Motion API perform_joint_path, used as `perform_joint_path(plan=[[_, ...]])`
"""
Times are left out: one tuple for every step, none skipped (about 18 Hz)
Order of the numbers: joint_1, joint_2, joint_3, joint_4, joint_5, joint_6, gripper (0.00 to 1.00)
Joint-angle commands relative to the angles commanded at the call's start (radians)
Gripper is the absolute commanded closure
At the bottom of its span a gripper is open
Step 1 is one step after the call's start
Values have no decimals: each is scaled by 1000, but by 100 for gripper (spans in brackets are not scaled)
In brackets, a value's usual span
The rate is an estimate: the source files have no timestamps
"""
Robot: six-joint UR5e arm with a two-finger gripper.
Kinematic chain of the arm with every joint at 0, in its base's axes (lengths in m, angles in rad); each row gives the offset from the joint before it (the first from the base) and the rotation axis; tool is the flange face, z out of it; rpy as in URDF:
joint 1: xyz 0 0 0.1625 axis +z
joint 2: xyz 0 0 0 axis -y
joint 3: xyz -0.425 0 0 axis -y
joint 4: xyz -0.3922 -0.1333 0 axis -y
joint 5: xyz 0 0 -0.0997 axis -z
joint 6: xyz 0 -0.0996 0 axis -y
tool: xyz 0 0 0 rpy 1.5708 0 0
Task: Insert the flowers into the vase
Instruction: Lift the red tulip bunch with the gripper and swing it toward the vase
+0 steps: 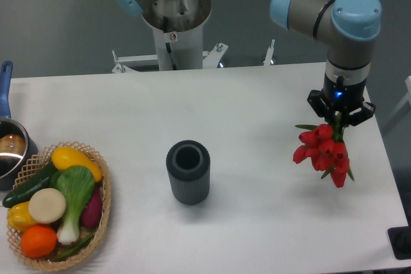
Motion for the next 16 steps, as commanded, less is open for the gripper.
perform_joint_path(plan=[[5,5,3,0,-71,-6,100],[8,8,0,0,-129,-8,100],[8,14,-3,-3,-180,-20,100],[5,15,-5,-5,-229,-37,100],[-3,15,-8,-5,-278,-52,100],[-8,17,-11,-5,-327,-63,100],[-12,17,-11,-3,-368,-69,100],[-15,19,-9,-3,-405,-74,100],[-18,20,-11,-2,-439,-87,100],[-18,20,-3,5,-490,-119,100],[-14,20,6,6,-552,-150,100],[-9,22,12,8,-620,-172,100],[-6,25,11,8,-684,-186,100],[-2,34,11,11,-740,-190,100],[12,38,8,18,-786,-190,100],[24,43,6,31,-827,-192,100]])
